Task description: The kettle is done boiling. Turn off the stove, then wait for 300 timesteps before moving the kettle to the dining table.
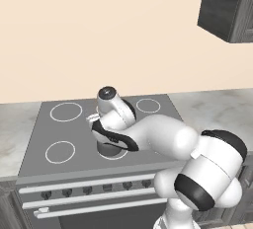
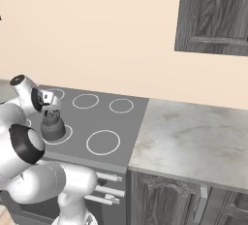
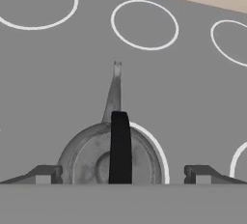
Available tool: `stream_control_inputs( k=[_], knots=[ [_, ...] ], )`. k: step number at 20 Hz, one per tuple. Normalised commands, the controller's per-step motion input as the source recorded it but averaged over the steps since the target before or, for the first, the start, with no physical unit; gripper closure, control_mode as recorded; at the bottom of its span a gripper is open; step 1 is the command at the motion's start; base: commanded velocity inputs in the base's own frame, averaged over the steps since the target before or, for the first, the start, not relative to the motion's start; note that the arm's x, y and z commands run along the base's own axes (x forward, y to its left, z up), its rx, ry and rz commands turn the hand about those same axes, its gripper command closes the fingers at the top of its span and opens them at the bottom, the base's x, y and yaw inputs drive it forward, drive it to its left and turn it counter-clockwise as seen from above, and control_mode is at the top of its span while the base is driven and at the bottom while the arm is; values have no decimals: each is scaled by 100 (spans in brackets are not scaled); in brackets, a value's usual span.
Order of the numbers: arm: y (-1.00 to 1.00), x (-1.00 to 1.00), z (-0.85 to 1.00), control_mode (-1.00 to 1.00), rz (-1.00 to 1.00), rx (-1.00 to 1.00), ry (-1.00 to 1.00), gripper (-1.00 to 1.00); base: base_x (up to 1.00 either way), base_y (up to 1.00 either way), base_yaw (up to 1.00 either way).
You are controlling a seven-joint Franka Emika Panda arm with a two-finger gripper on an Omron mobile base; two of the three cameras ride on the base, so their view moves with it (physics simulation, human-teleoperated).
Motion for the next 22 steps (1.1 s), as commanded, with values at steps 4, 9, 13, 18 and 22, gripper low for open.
stream_control_inputs(
  k=[4, 9, 13, 18, 22],
  knots=[
    [1, 3, -24, -100, 2, 0, 1, 100, 0, 0, 0],
    [1, 1, -11, -100, 1, 0, 0, 100, 0, 0, 0],
    [0, 0, 0, -100, 0, 0, 0, 100, 0, 0, 0],
    [0, 0, 0, -100, 0, 0, 0, 100, 0, 0, 0],
    [2, 0, 0, -100, 0, 0, 1, 100, 0, 0, 0]
  ],
)
